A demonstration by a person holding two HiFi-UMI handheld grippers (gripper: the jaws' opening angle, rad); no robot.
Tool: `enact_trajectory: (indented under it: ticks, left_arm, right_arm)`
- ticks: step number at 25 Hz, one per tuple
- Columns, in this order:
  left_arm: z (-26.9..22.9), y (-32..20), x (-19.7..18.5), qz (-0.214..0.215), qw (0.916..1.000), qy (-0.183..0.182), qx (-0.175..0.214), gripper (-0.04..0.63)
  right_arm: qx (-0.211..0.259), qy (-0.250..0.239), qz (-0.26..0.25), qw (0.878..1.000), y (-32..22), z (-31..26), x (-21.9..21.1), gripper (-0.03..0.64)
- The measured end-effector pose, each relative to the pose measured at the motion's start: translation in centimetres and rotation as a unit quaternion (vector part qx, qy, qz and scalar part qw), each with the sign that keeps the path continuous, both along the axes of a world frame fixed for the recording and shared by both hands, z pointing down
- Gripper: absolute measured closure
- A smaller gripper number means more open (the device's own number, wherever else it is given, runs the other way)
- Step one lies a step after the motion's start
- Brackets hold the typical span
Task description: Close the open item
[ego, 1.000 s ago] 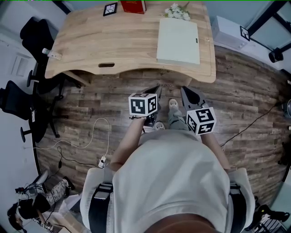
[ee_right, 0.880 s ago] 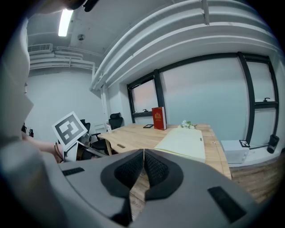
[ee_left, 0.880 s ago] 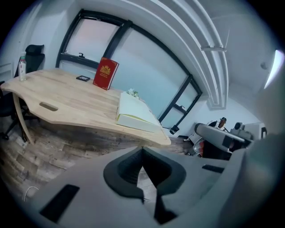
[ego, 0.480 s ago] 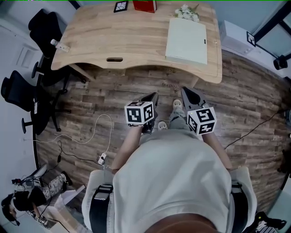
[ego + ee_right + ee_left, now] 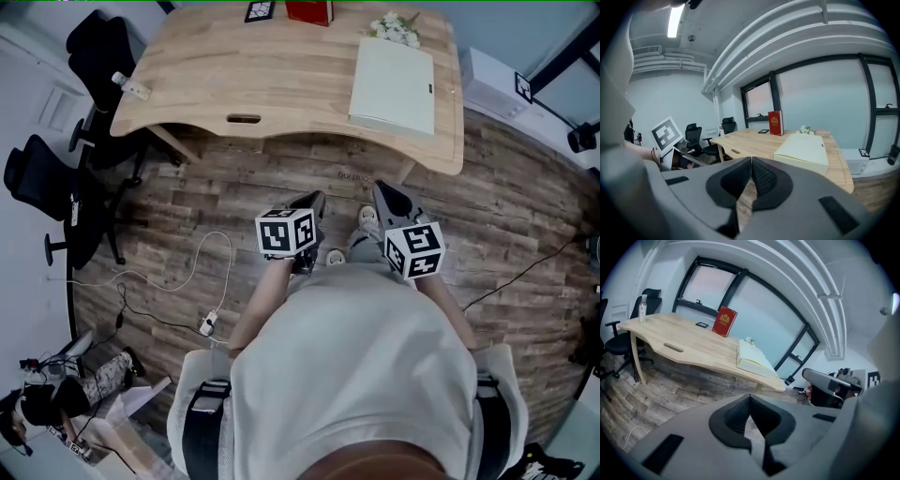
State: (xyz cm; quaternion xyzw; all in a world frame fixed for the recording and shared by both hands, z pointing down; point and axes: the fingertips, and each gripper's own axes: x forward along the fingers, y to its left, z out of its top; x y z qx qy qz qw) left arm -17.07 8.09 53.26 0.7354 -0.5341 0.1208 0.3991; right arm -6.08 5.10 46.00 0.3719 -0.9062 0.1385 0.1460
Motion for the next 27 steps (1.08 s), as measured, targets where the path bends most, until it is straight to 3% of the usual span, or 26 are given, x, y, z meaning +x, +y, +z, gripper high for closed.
enact_trajectory:
  ticks: [27]
  left_arm:
    - [0.1, -1.0, 1.5, 0.021, 0.9998, 0.001, -0.001, 0.575]
  right_arm:
    - [0.0, 0.0, 0.01, 1.0, -0.2, 0.1, 0.2, 0.598]
